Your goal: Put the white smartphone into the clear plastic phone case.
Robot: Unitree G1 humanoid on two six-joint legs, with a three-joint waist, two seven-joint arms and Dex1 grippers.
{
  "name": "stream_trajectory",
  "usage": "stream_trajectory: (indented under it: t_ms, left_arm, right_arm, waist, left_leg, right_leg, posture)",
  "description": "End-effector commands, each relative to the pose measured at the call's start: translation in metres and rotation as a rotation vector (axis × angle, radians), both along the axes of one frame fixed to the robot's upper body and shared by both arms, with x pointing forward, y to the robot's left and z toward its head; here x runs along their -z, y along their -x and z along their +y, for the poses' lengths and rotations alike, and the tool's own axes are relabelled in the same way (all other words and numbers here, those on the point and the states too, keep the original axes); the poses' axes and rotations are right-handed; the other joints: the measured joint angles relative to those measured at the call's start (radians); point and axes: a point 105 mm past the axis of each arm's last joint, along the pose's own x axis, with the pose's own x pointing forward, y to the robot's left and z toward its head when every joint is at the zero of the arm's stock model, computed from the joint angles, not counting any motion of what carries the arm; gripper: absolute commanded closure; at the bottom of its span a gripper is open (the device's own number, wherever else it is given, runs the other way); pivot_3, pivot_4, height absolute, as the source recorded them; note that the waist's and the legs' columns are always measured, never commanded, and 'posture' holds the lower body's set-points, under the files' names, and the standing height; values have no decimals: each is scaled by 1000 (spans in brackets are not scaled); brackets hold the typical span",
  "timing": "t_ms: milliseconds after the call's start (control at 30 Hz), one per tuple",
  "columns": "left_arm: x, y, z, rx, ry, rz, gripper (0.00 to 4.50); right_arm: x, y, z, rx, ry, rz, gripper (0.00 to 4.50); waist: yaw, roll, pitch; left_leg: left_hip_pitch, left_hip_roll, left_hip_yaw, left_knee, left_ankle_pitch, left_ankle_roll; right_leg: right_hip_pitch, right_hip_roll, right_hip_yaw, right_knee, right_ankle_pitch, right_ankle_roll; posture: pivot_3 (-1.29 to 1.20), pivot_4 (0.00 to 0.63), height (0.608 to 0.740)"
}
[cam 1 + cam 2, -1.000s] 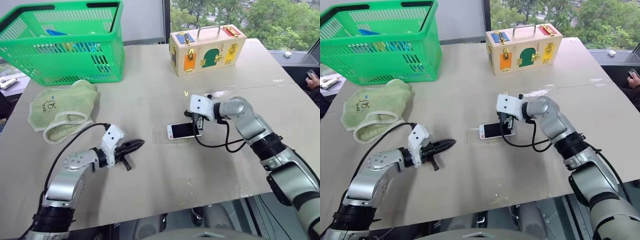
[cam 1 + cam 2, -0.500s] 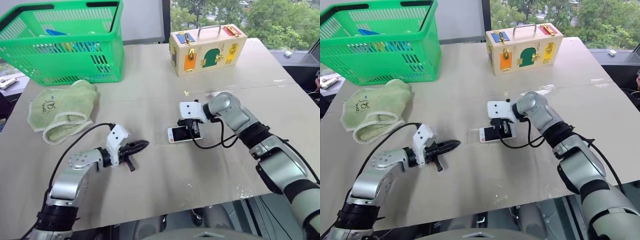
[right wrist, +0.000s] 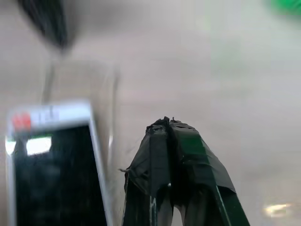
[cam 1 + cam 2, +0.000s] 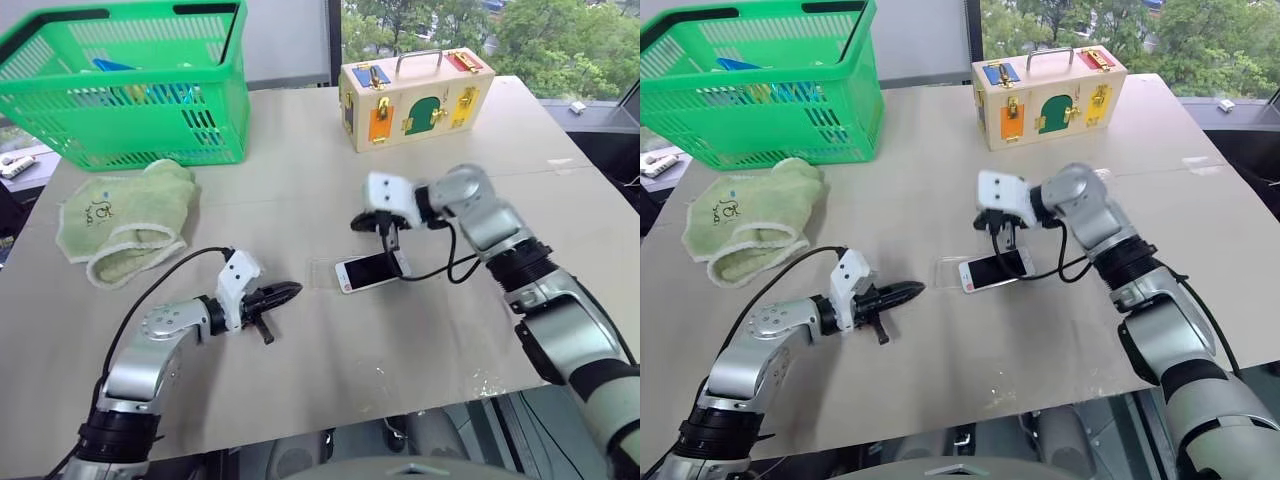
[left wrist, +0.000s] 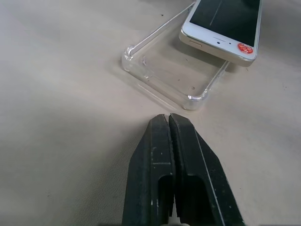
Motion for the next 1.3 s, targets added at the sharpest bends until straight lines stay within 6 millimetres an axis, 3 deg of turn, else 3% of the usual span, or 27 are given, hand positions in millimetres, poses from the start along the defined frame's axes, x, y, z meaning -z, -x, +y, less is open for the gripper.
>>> stream_trajectory:
  t_ms: [33,200,367,533,867,1300]
  left_arm:
    - [3,6,-10,47,12,17,4443]
    - [2,4,-13,55,21,16,4443]
    - [-1,6,-18,80,33,27,4443]
    - [-3,7,-20,109,34,39,4443]
    - [-3,7,-19,134,24,51,4443]
    - [-2,9,-21,134,27,57,4443]
  right_arm:
    - [-11,16,-16,26,-64,9,4500]
    - [3,24,-59,248,-86,-1,4500]
    - [3,27,-89,425,-111,-29,4500]
    - [21,27,-118,552,-38,-67,4500]
    - [53,31,-125,586,-8,-29,4500]
    - [67,49,-104,479,2,54,4500]
  waist:
    - [3,0,0]
    - [7,0,0]
    - [6,0,0]
    - [9,0,0]
    - [7,0,0]
    - [7,0,0]
  left_leg:
    - [0,0,0,0,0,0]
    - [0,0,1,0,0,0]
    - [0,0,0,0,0,0]
    - [1,-1,0,0,0,0]
    - [0,-2,0,0,0,0]
    - [0,-1,0,1,0,0]
  right_leg:
    - [0,0,0,0,0,0]
    - [0,-1,0,0,0,0]
    - [-1,0,0,0,-2,3]
    - [0,0,0,0,-3,4]
    - [0,1,1,0,-3,4]
    - [0,2,1,0,-3,4]
  posture:
    - [0,150,740]
    - [0,150,740]
    - [0,150,740]
    - [0,150,740]
    - [0,150,740]
    - [0,150,740]
